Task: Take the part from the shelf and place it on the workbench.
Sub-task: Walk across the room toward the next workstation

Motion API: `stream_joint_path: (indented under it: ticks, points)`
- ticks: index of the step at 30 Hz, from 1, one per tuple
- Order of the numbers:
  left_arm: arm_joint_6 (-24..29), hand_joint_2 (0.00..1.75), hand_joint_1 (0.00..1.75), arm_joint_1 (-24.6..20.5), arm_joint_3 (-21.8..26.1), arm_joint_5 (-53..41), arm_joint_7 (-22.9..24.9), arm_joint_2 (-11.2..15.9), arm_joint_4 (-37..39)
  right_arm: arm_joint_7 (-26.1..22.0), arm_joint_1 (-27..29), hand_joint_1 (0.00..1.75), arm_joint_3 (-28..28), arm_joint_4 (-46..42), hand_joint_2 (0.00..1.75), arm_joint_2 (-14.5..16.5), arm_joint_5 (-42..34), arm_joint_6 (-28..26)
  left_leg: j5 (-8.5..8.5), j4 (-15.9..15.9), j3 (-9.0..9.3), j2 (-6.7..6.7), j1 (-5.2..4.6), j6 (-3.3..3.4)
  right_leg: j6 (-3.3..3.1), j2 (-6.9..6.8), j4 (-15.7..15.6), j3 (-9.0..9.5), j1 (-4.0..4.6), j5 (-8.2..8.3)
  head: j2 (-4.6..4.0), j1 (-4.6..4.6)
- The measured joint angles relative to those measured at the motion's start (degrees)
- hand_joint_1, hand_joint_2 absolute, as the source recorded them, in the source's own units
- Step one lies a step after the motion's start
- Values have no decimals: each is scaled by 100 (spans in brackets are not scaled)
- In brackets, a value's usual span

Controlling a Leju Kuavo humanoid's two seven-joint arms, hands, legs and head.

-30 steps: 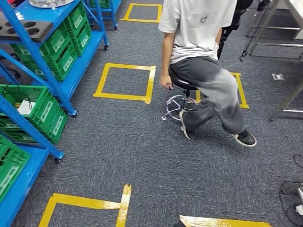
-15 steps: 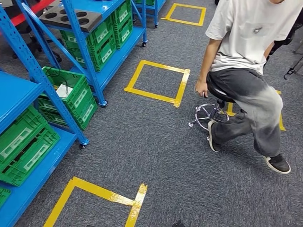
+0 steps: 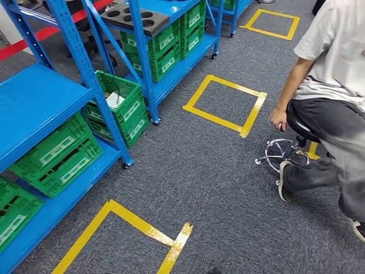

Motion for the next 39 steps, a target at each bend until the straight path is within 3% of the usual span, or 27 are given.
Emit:
stream_joint_path:
  ticks: [1, 3, 5, 7, 9, 10, 11, 12, 14, 16, 17, 18, 19, 21, 23, 25, 26, 28, 30, 32, 33, 34, 36, 38, 39]
  points:
    - [8, 175, 0, 0, 0, -3, 5, -2, 0, -8, -3, 0, 0, -1, 0, -1, 9, -7, -20, -83, 29, 50, -26, 41, 28, -59, 3, 12, 14, -17, 0, 8]
    - [22, 175, 0, 15, 0, -9, 16, -4, -1, -29, -18, 0, 1, -3, 0, -1, 17, -19, -16, -111, 12, -46, -40, 128, 87, -153, -5, 46, 11, -44, 0, 25]
    - [34, 175, 0, 27, 1, -17, 24, -4, -1, -60, -32, 0, 3, -5, 0, 0, 19, -27, 7, -143, 21, -169, -21, 203, 151, 67, 138, -9, -23, -180, 0, 42]
    - [37, 175, 0, 10, 1, -17, -1, -10, -1, -84, -30, 0, 4, -6, 0, -1, 20, -34, 24, -158, 24, -301, 0, 255, 182, 426, 749, -304, -48, -516, 0, 65]
    - [29, 87, 0, -2, 0, 3, -50, -18, -1, -91, -11, 0, 4, -6, 0, -2, 29, -35, 24, -156, 20, -453, 0, 274, 185, 548, 1537, -715, -53, -804, 0, 73]
    - [22, 44, 0, -1, 0, 13, -73, -19, -1, -91, -1, 0, 4, -6, 0, -2, 38, -35, 23, -154, 24, -536, 0, 275, 181, 561, 1729, -844, -53, -803, 0, 73]
    - [15, 0, 0, 1, 0, 20, -90, -19, -1, -92, 6, 0, 4, -6, 0, -2, 48, -34, 22, -151, 30, -621, 1, 274, 176, 572, 1691, -870, -56, -680, 0, 72]
    - [7, 0, 0, 1, 0, 22, -104, -20, -1, -93, 8, 0, 4, -6, 0, -2, 57, -34, 18, -146, 39, -710, 4, 268, 166, 603, 1420, -789, -62, -453, 0, 72]
    - [-8, 0, 0, -8, 1, 36, -128, -23, -1, -97, 9, 0, 4, -3, 0, -2, 69, -33, 2, -122, 35, -879, 5, 235, 147, 877, 638, -499, -95, -15, 0, 71]
    - [-15, 0, 0, -17, 1, 58, -145, -25, -1, -102, 11, 0, 4, 2, 0, -3, 72, -32, 0, -90, -18, -1022, 12, 175, 127, 1140, 194, -296, -123, 97, 0, 67]
    - [-17, 0, 0, -17, 1, 66, -150, -24, -1, -103, 11, 0, 4, 5, 0, -3, 73, -31, 12, -87, -47, -1089, 19, 136, 108, 1168, 155, -264, -122, 67, 0, 64]
    - [-18, 0, 0, -10, 1, 69, -155, -23, -1, -110, 10, 0, 4, 5, 0, -3, 75, -31, 27, -93, -70, -1156, 32, 99, 80, 1103, 132, -240, -121, 61, 0, 65]
    - [-17, 0, 0, -1, 2, 69, -160, -23, -1, -122, 10, 0, 4, 5, 0, -3, 78, -34, 19, -81, -85, -1123, 32, 62, 47, 1029, 117, -230, -121, 71, 0, 62]
    - [-7, 0, 0, 4, 5, 71, -162, -22, -1, -167, 13, 0, 5, 5, 0, -2, 87, -51, -145, 177, -202, -844, 11, 0, -21, 852, 75, -192, -128, 85, 0, 27]
    - [6, 0, 0, -9, 7, 72, -153, -25, -1, -198, 19, 0, 7, 5, 0, -4, 96, -68, -480, 838, -494, -537, 9, -44, -68, 654, 64, -157, -107, 65, 0, -8]
    - [10, 0, 0, -8, 7, 73, -130, -26, -1, -204, 24, 0, 7, 5, 0, -8, 100, -77, -657, 1411, -756, -470, 25, -69, -94, 449, 66, -128, -89, 34, 0, -8]
    - [11, 0, 0, 0, 7, 73, -119, -25, -1, -207, 21, 0, 7, 5, 0, -10, 100, -80, -597, 1439, -765, -457, 29, -71, -97, 360, 67, -111, -83, 19, 0, -8]
    - [14, 0, 0, 12, 8, 74, -107, -22, -1, -210, 9, 0, 7, 5, 0, -11, 90, -70, -228, 892, -482, -355, 19, -39, -90, 211, 67, -60, -72, -14, 0, -11]
    - [12, 0, 0, 0, 9, 74, -114, -22, -1, -210, 2, 0, 6, 5, 0, -11, 75, -52, 19, 199, -130, -92, -36, 29, -54, 86, 71, -16, -45, -57, 0, -11]
    - [5, 0, 0, -8, 10, 74, -137, -24, -1, -207, -7, 0, 5, 5, 0, -11, 73, -34, 21, -62, -21, 33, -87, 81, -2, -35, 72, 5, -17, -89, 0, 1]
    - [0, 0, 0, -3, 13, 75, -152, -24, -1, -206, -17, 0, 4, 5, 0, -10, 75, -25, 21, -93, -29, -20, -90, 105, 26, -95, 68, 20, -10, -99, 0, 3]
    - [-4, 0, 0, 10, 17, 76, -164, -25, -1, -204, -26, 0, 5, 4, 0, -10, 78, -17, 36, -114, -26, -80, -76, 131, 51, -120, 69, 21, -17, -120, 0, 8]
    - [-9, 0, 0, 18, 25, 76, -184, -28, -1, -203, -36, 0, 6, 3, 0, -10, 83, -3, 71, -166, -10, -203, -38, 194, 107, 97, 266, -59, -38, -284, 0, 25]
    - [-12, 0, 0, 0, 28, 73, -180, -33, -1, -199, -30, 0, 7, 3, 0, -13, 85, 16, 89, -183, -10, -330, -18, 236, 145, 433, 913, -359, -60, -625, 0, 55]
    - [-13, 0, 0, -8, 28, 69, -161, -34, 0, -194, -24, 0, 7, 3, 0, -15, 88, 30, 91, -180, -15, -401, -17, 244, 157, 511, 1294, -549, -65, -774, 0, 62]
